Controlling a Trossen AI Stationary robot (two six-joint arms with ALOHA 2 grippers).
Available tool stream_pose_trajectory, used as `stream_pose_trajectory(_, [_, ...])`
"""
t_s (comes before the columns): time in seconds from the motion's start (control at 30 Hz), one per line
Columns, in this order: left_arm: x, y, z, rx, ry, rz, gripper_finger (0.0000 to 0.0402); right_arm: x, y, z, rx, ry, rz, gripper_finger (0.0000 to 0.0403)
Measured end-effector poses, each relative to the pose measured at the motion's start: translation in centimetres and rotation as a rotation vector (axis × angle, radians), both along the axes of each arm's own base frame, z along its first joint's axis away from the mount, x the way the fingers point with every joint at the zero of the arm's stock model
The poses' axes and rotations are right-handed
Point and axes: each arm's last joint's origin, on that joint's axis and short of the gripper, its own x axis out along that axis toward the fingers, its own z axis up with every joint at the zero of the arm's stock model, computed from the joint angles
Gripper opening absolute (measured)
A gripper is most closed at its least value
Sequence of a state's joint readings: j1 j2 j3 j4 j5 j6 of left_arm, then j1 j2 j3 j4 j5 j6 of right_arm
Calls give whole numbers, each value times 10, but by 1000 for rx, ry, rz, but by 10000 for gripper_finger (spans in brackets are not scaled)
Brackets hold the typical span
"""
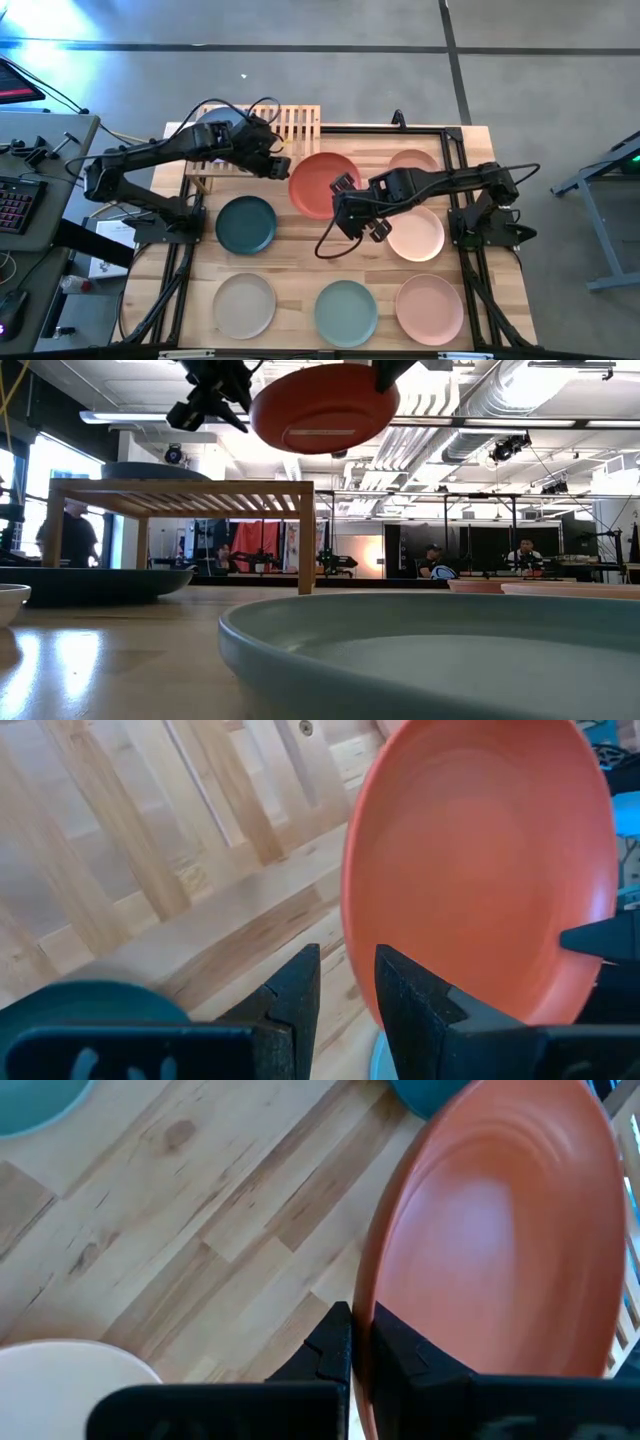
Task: Place and stack plates onto a shelf
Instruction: Stack the orange plate on the top of the light blue plate
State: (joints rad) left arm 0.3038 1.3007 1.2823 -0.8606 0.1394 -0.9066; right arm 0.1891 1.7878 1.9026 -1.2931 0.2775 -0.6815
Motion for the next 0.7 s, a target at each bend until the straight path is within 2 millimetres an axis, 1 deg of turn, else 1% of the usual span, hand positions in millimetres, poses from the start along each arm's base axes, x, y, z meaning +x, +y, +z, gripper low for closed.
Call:
stream_pose_trajectory(0.3, [8, 3, -9, 3, 38, -16, 86, 4, -8, 1, 3, -32, -26, 0])
stream_pose_trajectory(0.53, [8, 3, -9, 9, 39, -18, 85, 6, -13, 2, 6, -47, -40, 0])
stream_pose_trajectory(0.7, [8, 3, -9, 28, 42, -36, 74, 10, -12, 4, 13, -91, -40, 0])
